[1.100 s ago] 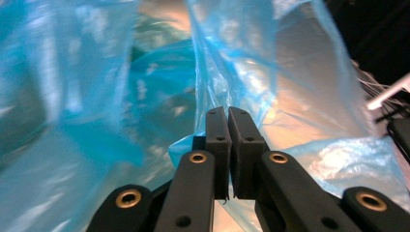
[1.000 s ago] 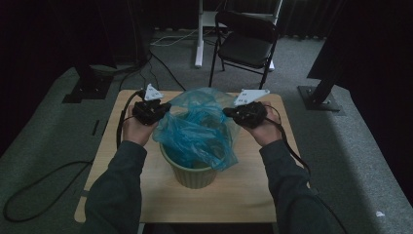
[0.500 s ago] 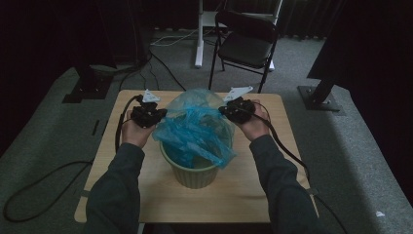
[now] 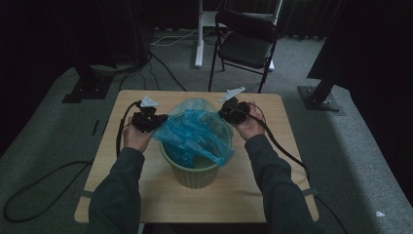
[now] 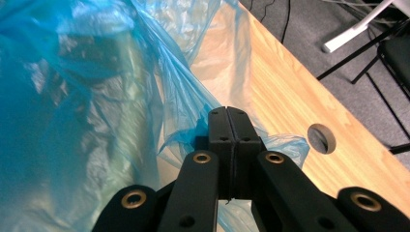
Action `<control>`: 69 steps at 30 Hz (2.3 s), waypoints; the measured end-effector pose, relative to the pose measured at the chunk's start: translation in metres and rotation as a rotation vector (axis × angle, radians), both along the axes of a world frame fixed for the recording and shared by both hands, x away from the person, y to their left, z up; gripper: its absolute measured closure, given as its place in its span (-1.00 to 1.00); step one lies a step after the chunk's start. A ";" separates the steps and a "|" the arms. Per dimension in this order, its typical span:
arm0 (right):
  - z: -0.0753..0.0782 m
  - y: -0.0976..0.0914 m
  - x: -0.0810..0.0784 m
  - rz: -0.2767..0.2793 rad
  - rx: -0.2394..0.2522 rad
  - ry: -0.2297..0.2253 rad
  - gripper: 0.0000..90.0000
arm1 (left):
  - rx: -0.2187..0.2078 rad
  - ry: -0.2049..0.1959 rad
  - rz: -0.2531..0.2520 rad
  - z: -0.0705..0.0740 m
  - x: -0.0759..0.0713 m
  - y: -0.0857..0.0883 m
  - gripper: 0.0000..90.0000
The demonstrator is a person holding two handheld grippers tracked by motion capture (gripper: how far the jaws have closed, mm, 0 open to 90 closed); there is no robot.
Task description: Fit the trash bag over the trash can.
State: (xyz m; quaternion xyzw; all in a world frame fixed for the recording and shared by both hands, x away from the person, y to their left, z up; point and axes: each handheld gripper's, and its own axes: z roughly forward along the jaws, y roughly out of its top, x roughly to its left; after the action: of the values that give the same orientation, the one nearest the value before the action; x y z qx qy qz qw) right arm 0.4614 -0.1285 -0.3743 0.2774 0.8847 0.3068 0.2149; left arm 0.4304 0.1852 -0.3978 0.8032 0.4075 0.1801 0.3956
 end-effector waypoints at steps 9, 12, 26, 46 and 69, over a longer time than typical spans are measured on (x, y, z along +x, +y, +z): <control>-0.005 -0.019 -0.003 -0.038 0.077 0.033 0.66 | -0.045 -0.002 -0.005 -0.004 -0.003 -0.001 0.98; 0.004 -0.030 -0.012 -0.037 0.119 0.003 0.47 | -0.068 -0.008 0.002 -0.003 -0.005 0.003 0.97; 0.027 -0.056 -0.090 0.082 0.285 -0.027 0.20 | -0.106 -0.034 -0.010 0.000 -0.021 0.012 0.95; 0.030 -0.034 -0.119 0.223 0.298 0.034 0.83 | -0.181 -0.063 -0.057 -0.002 -0.070 0.028 0.94; 0.036 -0.023 -0.106 0.190 0.274 -0.026 0.72 | -0.275 -0.050 -0.089 -0.012 -0.099 0.039 0.94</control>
State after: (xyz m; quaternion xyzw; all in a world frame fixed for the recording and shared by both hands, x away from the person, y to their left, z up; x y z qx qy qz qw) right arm 0.3555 -0.1515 -0.3380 0.2154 0.8540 0.4470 0.1565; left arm 0.3316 0.2245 -0.4093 0.7538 0.3823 0.1249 0.5197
